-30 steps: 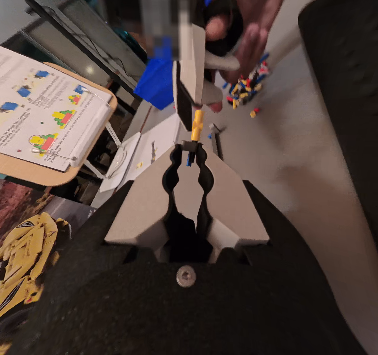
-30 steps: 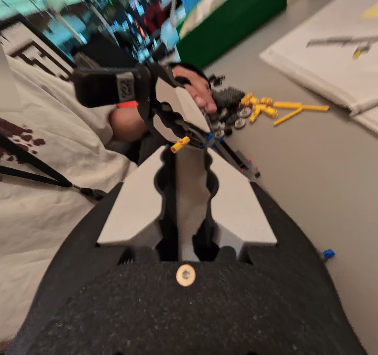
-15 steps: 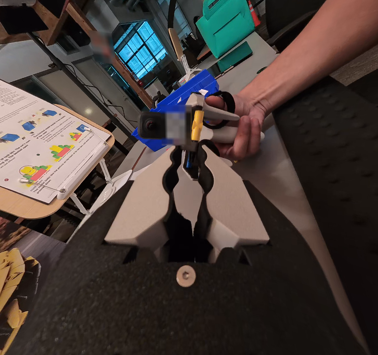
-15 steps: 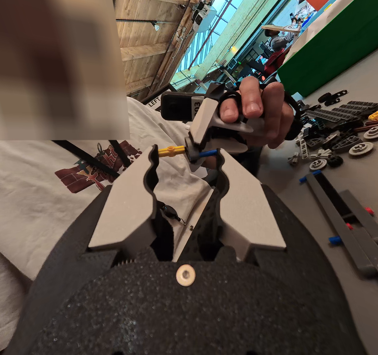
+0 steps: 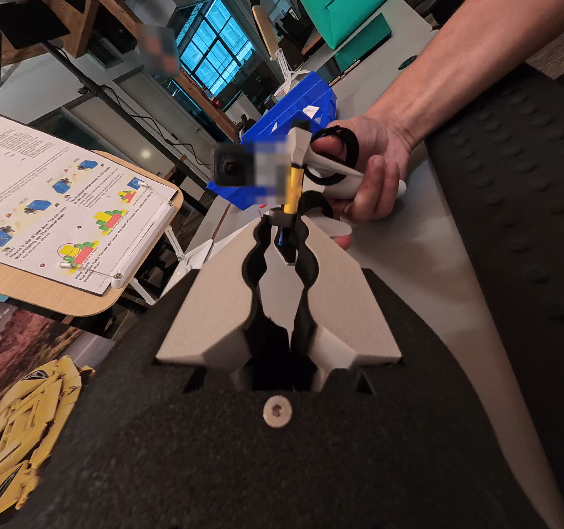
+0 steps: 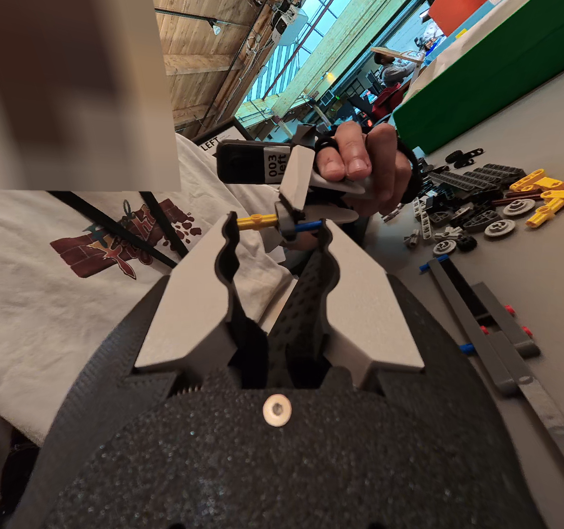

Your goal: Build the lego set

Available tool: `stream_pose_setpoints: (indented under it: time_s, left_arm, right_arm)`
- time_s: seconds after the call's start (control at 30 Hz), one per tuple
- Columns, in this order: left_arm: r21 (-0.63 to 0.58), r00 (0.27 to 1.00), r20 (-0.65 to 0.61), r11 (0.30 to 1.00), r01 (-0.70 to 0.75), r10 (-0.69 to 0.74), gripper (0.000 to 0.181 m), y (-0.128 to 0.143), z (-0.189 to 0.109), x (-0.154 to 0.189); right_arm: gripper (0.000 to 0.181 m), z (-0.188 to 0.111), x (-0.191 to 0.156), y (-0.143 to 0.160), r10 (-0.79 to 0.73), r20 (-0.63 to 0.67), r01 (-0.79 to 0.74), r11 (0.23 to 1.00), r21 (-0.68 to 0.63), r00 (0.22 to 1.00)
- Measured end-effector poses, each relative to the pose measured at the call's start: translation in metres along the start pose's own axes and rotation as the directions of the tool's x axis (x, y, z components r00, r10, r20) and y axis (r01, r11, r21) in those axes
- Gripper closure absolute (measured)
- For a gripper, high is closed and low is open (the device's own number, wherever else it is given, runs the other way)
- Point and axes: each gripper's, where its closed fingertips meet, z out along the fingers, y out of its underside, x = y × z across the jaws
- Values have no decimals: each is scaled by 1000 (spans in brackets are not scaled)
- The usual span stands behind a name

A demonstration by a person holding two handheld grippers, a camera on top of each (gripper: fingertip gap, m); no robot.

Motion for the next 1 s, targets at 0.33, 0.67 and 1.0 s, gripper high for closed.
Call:
stream_pose_setpoints:
  time_s: [0.33,0.67,1.0]
  left_arm:
    - [-26,993,88,996,83,-81,169,14,-7,-25]
    - [-131,915,315,943,305,-252,168,80,-46,-93]
    - [-250,864,419,880,404,-278,168,131,-69,-115]
  right_arm:
    - [117,-2,23,-22,36,-168,-40,999,-22,985]
    - [129,-80,107,-126,-140,-720,296,950,95,680]
    - [146,-95,133,-87,-269,-857,297,944,-144,439]
